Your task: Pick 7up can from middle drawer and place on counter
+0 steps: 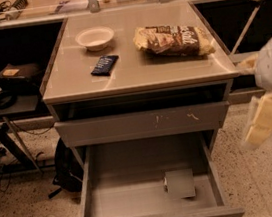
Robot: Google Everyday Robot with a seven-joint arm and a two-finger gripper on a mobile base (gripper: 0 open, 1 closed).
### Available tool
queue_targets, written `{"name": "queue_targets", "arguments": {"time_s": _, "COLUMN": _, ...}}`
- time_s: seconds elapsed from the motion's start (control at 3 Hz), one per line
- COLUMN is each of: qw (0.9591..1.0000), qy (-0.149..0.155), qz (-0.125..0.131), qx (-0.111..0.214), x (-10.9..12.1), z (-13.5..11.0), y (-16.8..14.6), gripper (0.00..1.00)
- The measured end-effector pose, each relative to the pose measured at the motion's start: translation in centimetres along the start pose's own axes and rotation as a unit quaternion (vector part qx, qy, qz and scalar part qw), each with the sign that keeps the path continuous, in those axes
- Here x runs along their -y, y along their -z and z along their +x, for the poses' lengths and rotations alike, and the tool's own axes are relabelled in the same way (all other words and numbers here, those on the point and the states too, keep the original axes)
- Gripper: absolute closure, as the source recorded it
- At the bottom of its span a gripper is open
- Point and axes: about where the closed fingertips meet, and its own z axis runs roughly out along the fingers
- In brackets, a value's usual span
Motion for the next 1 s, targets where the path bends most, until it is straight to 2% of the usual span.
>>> {"name": "queue_targets", "arguments": {"time_s": 0.33, "qw": 0.9946, "qy": -0.071, "qz": -0.061, "qx": 0.045, "x": -2.5, "z": 4.6, "y": -10.6, "gripper": 0.0}}
{"name": "queue_targets", "arguments": {"time_s": 0.67, "qw": 0.9831, "qy": -0.138, "qz": -0.11, "qx": 0.048, "x": -4.6, "z": 8.2, "y": -22.3, "gripper": 0.0}}
{"name": "queue_targets", "arguments": {"time_s": 1.0, "qw": 0.9779, "qy": -0.175, "qz": -0.107, "qx": 0.038, "x": -2.4, "z": 10.0, "y": -28.6, "gripper": 0.0}}
